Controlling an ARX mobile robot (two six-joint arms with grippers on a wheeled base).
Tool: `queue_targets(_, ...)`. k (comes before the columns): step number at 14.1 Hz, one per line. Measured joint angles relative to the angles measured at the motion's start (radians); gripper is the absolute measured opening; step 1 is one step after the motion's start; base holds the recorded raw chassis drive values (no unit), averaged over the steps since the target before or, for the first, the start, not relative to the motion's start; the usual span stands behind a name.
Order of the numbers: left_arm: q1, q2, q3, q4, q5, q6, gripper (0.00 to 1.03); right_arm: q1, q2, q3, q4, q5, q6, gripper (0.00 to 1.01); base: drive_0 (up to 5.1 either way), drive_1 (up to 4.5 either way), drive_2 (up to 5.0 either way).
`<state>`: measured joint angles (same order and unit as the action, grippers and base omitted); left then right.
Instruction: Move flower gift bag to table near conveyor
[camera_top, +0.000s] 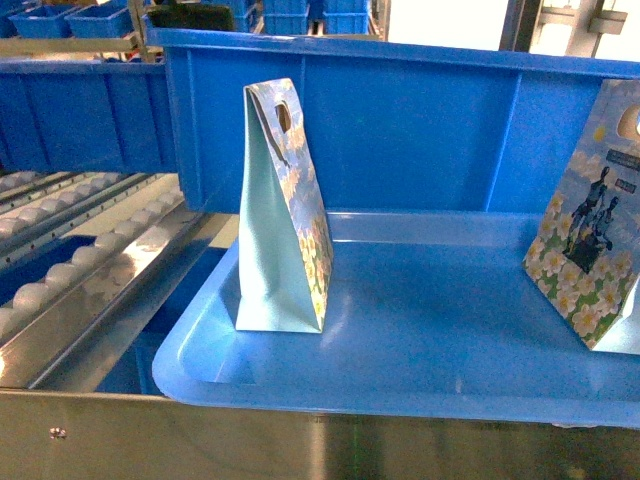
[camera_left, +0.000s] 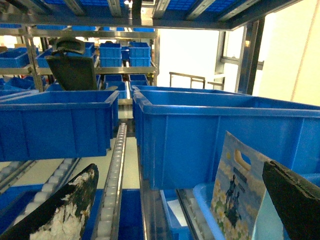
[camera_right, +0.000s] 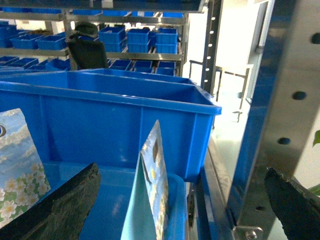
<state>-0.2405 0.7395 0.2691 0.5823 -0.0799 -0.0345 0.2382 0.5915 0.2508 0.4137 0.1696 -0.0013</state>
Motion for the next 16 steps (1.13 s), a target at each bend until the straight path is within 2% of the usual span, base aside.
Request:
queue_targets(2,-0.006,0.222,0.148,-0.018,0.021,-0.046,0.98,0.027,0.2,0.128,0.027,0.002,0.0,0.98,0.0,0.0,0.0)
queue_targets(3,-0.011,0.288,0.206,-0.037,0.031,-0.053,0.98,0.029,0.262,0.177,0.032,0.002,0.001,0.98,0.0,0.0,0.0)
queue_targets(5,-0.019,0.41,0.348,-0.09,0.062,-0.076,0.98,0.019,0.395,0.29,-0.037,-0.006,0.009,0.98,0.0,0.0,0.0)
queue_targets(6,-0.039,0.473,0.431,-0.129,0.074,-0.098,0.98,0.003,0.474,0.359,-0.086,-0.024,0.024,0.98,0.0,0.0,0.0)
queue_targets(8,-0.069,0.542,0.502,-0.164,0.087,-0.118,0.98,-0.004,0.572,0.438,-0.166,-0.043,0.053,0.98,0.0,0.0,0.0)
queue_targets(10,-0.09,0.557,0.515,-0.163,0.072,-0.116,0.98,-0.009,0.639,0.465,-0.227,-0.073,0.066,0.98,0.0,0.0,0.0)
queue_targets(12,-0.09,0.557,0.516,-0.163,0.068,-0.116,0.98,-0.018,0.679,0.468,-0.246,-0.08,0.074,0.98,0.0,0.0,0.0)
queue_targets(16,-0.09,0.557,0.516,-0.163,0.068,-0.116,0.98,-0.043,0.76,0.468,-0.211,-0.08,0.091,0.98,0.0,0.0,0.0)
